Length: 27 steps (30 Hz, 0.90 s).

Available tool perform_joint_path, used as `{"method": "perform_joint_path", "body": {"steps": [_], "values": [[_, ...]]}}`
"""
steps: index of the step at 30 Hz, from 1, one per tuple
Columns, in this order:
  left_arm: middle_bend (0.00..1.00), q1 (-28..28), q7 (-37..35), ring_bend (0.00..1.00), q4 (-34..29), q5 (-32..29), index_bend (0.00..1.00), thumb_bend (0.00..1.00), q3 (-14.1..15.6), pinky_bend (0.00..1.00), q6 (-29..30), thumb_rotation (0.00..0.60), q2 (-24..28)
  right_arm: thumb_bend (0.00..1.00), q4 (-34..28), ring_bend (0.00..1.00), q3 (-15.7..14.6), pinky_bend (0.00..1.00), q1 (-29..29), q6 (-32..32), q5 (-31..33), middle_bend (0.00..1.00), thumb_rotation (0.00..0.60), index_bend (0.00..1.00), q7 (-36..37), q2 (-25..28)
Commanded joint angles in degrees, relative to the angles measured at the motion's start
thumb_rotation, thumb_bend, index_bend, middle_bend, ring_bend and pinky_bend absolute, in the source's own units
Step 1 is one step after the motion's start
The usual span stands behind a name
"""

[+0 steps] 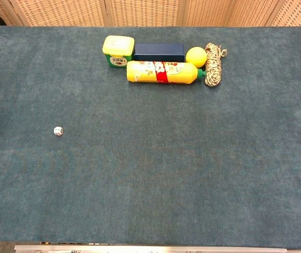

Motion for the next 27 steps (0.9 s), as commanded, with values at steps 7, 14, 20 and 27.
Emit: {"method": "perform_joint_path", "body": {"steps": [7,14,20,27], "values": [[0.32,-0.02,-1.15,0.31,-0.34,1.17,0.3,0.44,0.79,0.49,0.01,0.6,0.23,0.52,0.07,0.25,0.12,0.51,0.63,-1.5,0.62,0.4,0.6,0.34,0.02,-0.05],[0.42,-0.22,-4.98,0.38,-3.3,8.18,0.33,0.44,3.94,0.54,1.24,0.6,1.79,0.52,-0.53,0.25,0.95,0.51,-0.16,0.53,0.96,0.4,0.6,0.34,2.42,0.83],[0.76,-2.43,-5.01,0.61,-8.92,14.6,0.35,0.45,7.6,0.72,-2.32,0.6,6.17,0.52,-1.06,0.25,1.53,0.51,-0.96,2.32,1.08,0.4,0.6,0.34,4.11,1.71],[0.98,-4.57,-3.06,0.75,-13.87,16.39,0.41,0.73,9.76,0.82,-7.58,0.6,8.7,0.52,-1.64,0.25,2.05,0.51,-1.84,3.98,1.39,0.4,0.6,0.34,4.94,2.25]]}}
